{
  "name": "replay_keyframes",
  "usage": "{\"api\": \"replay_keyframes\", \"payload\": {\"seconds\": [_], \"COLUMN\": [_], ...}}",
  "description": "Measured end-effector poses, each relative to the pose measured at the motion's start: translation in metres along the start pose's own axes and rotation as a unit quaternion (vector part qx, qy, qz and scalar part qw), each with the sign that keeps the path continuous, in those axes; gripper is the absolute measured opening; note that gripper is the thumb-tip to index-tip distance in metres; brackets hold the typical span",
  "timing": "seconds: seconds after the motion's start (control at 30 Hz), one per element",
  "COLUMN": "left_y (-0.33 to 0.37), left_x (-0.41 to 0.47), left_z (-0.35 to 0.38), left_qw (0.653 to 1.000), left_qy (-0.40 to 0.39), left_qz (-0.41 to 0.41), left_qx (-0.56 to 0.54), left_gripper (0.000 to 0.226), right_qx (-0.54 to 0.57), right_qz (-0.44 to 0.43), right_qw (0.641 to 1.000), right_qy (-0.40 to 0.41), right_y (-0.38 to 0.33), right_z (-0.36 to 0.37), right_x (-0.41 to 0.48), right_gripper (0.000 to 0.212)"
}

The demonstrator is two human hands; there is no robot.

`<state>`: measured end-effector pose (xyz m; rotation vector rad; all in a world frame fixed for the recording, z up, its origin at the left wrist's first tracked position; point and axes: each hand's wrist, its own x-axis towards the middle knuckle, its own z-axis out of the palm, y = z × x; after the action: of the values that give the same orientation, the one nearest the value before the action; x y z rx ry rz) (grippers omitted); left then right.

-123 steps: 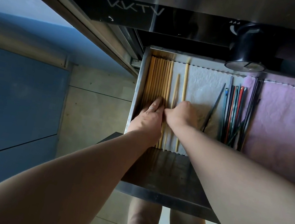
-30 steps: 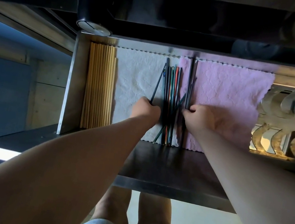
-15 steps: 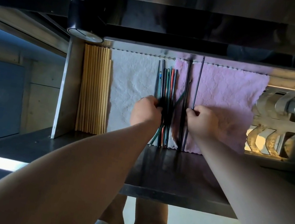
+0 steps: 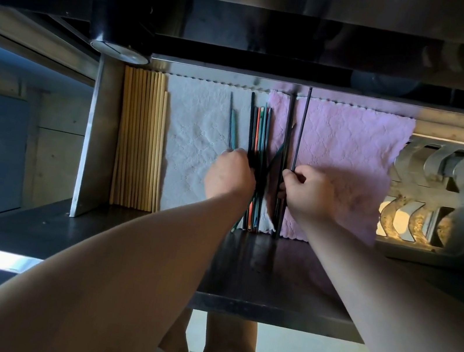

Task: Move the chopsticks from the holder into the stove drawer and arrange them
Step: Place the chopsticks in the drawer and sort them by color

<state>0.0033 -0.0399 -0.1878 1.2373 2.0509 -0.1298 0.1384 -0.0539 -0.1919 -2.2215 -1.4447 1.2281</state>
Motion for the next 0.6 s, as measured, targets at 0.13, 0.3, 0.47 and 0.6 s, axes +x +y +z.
{"api": "replay_keyframes", "payload": {"seconds": [0.13, 0.3, 0.47, 0.6], "left_y": [0.002, 0.011, 0.013, 0.012], "left_x": [0.004, 0.004, -0.004, -0.008], "left_z": [-0.002, -0.012, -0.012, -0.012], "left_qw": [0.995, 0.981, 0.978, 0.97], "left_qy": [-0.029, -0.058, -0.029, -0.025], "left_qz": [-0.052, -0.109, -0.057, -0.076], "left_qx": [-0.075, -0.151, -0.201, -0.228], "left_gripper": [0.013, 0.012, 0.006, 0.01], "right_qx": [0.017, 0.093, 0.066, 0.041], "right_qz": [0.018, 0.081, 0.115, 0.12], "right_qw": [1.0, 0.992, 0.991, 0.992], "right_qy": [-0.016, -0.036, 0.001, 0.018], "right_y": [-0.001, -0.007, -0.01, -0.013], "right_z": [-0.001, -0.003, -0.003, 0.002], "right_x": [-0.001, -0.003, -0.001, 0.007], "right_gripper": [0.032, 0.03, 0.031, 0.03]}}
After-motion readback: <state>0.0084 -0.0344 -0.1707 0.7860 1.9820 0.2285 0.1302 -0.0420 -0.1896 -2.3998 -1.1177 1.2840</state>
